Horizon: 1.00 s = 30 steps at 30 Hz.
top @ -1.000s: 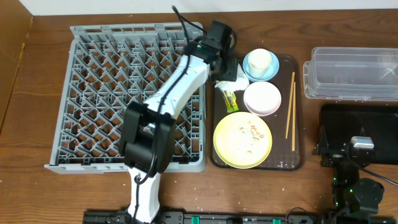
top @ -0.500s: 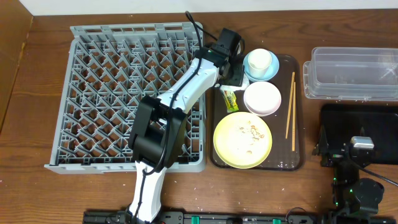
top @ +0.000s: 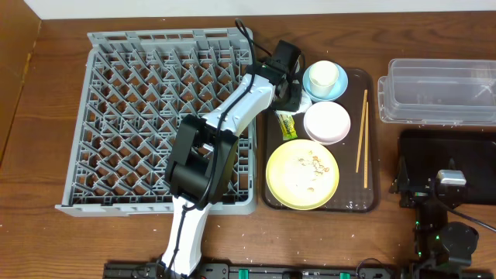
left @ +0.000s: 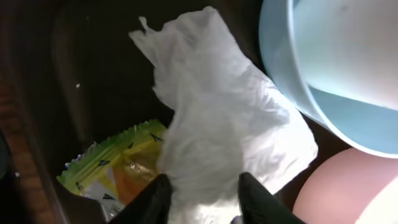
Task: Sort waste into correct bins and load items into the dishwasher
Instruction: 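Grasp the crumpled white tissue with the left gripper and lift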
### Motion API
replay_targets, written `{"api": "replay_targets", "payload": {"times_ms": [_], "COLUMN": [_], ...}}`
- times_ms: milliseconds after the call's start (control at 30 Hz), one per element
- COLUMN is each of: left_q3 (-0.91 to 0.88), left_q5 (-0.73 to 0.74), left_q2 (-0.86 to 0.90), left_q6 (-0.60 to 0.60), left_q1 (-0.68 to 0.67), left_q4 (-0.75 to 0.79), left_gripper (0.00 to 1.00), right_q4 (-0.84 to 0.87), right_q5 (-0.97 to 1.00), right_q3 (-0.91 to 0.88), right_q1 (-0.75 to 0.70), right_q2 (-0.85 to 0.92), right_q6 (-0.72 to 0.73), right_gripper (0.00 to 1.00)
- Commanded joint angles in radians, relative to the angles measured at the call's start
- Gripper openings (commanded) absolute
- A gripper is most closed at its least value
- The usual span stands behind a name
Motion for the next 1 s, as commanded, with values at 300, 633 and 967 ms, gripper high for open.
{"api": "replay_targets", "payload": {"times_ms": [300,633,967], "left_q3": [-0.002,-0.002,-0.002], "left_q5": [-0.012,-0.012,-0.013], "left_q2": [-0.006,-0.191,-0.33], "left_q6": [-0.034,-0.143,-0.152], "left_q1": [0.003,0.003,0.003], "left_q4": [0.003,-0.041,-0.047], "left_gripper": [0.08,0.07,0.08], "right_q4": [-0.005,-0.005,-0.005], "right_q5": [0.006,0.006,0.006], "right_q3": [-0.001,-0.001,-0.001], "right_q1": [-0.006,-0.006,-0.006], "right_q2": [-0.005,-0.005,-0.005], "right_q6": [-0.011,-0.011,-0.011], "right_gripper": [0.99,0.99,0.99]}}
